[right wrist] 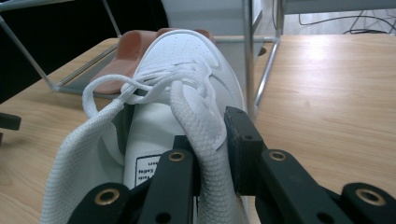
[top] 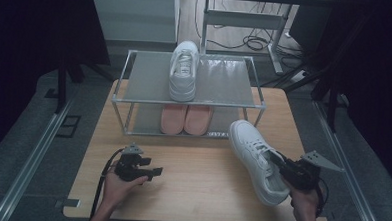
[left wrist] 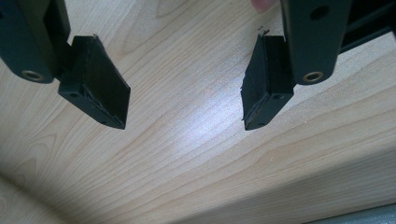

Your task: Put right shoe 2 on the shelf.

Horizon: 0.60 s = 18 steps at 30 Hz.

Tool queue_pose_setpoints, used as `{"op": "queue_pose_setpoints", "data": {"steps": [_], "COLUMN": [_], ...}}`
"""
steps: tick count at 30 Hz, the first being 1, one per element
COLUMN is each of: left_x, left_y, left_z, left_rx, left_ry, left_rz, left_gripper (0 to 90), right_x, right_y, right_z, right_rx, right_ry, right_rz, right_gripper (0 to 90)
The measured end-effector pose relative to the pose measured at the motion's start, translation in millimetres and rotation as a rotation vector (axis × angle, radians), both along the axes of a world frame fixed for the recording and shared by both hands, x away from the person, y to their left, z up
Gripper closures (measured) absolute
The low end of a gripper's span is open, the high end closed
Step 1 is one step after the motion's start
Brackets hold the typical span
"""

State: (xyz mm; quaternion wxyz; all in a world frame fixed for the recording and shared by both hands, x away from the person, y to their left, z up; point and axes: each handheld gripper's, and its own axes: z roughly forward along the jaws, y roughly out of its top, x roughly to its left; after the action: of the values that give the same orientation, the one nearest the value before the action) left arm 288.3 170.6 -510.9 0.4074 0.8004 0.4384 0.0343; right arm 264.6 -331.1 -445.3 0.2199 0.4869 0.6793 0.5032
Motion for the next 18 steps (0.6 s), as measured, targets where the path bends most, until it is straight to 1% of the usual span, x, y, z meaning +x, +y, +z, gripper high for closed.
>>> {"op": "queue_pose_setpoints", "data": {"steps": [7,18], "left_x": [-0.2,0.3], "left_y": [1.4,2.1], "left_z": [0.9,0.6], "left_rx": [-0.003,-0.001], "left_ry": [-0.002,-0.004], "left_rz": [0.005,0.001], "left_gripper": [33.0,33.0], "right_x": [4.7,13.5], "right_y": [16.4,45.8], "right_z": [0.7,3.0], "right_rx": [0.03,0.037], "right_ry": [0.004,0.003], "right_rz": [0.039,0.099], "right_gripper": [79.8,79.8]}}
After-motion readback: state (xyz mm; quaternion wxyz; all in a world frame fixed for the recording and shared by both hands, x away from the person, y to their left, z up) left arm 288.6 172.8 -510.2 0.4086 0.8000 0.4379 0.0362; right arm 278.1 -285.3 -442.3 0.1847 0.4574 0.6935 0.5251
